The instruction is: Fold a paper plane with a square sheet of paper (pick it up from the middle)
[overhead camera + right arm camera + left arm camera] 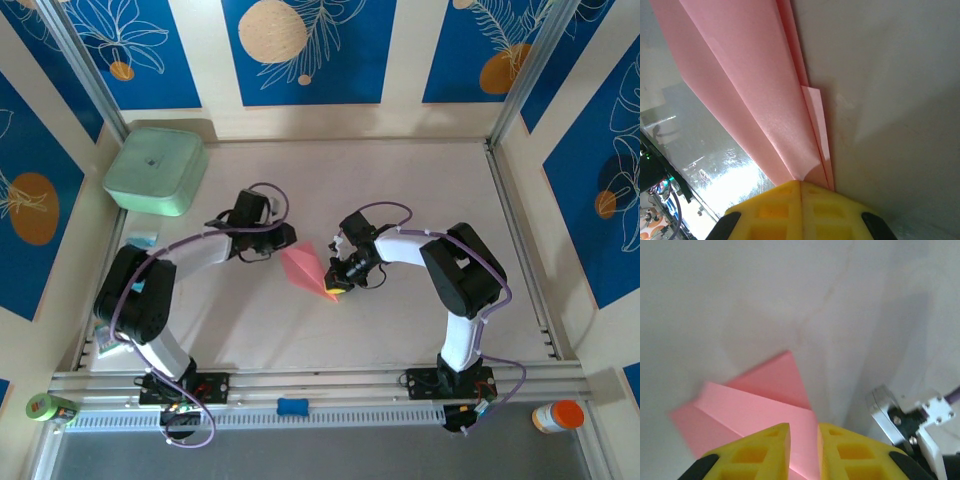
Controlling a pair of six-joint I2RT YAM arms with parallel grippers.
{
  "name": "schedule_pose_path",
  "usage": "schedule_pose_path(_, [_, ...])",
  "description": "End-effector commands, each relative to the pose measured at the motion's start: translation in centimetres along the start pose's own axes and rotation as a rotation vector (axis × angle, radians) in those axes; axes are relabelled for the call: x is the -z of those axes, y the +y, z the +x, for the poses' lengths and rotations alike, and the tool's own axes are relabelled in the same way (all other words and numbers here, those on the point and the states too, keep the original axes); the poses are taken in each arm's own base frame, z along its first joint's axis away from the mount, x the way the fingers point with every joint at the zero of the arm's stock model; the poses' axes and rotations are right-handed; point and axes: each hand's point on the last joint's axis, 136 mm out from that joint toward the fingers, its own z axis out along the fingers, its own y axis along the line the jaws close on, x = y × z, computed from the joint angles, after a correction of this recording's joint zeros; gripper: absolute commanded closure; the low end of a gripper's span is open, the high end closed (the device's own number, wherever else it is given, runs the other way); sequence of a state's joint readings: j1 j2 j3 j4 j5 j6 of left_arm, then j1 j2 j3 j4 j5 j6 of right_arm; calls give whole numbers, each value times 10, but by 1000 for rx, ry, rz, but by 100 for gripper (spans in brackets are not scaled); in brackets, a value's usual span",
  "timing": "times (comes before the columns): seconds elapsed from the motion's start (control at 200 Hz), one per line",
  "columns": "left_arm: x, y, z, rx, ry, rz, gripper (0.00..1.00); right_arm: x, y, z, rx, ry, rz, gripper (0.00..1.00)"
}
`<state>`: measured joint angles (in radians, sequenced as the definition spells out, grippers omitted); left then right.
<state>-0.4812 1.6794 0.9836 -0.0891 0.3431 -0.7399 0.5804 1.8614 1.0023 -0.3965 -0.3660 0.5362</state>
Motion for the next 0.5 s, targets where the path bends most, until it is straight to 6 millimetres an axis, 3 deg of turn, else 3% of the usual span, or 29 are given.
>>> schedule_pose_path(0.0, [-22, 5, 22, 44, 70, -23, 79, -17, -51, 31, -116, 100, 180, 100])
schedule_pose_path(0.12, [-42, 7, 33, 44, 120, -53, 81, -14, -44, 27, -99, 88, 161, 100])
schedule_pose_path(0.235, [-47, 10, 38, 52, 138, -72, 83, -8, -33, 20, -67, 59, 127, 100])
schedule_pose_path(0.495, [-48, 25, 45, 74, 159, -131, 84, 17, 19, -6, 58, -48, -18, 100])
